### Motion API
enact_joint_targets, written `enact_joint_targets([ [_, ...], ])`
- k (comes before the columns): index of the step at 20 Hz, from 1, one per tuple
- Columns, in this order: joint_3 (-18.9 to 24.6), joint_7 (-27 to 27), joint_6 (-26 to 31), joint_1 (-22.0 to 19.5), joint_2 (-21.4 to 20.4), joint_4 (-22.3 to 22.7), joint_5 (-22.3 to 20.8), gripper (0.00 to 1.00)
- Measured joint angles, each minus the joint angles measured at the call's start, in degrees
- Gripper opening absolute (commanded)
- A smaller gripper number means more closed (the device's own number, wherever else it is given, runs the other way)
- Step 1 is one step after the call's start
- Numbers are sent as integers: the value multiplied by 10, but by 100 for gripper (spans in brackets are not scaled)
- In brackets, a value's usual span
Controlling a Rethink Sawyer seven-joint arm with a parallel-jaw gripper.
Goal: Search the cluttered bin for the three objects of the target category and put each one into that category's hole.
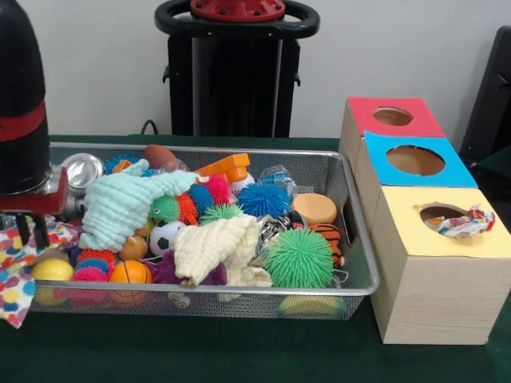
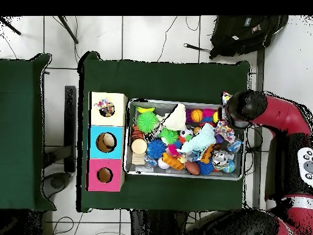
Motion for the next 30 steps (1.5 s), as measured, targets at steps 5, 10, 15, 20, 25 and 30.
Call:
enact_joint_targets([
  [5,-8,0,-8,6,-35,56,7,0],
  [10,-18,0,-8,19,-81,114,25,0],
  [15,-28,0,-8,28,-118,155,47,0],
  [20,-36,0,-8,34,-139,177,58,0],
  [25,-44,0,-10,40,-151,202,73,0],
  [30,-52,1,-29,53,-153,225,84,0],
])
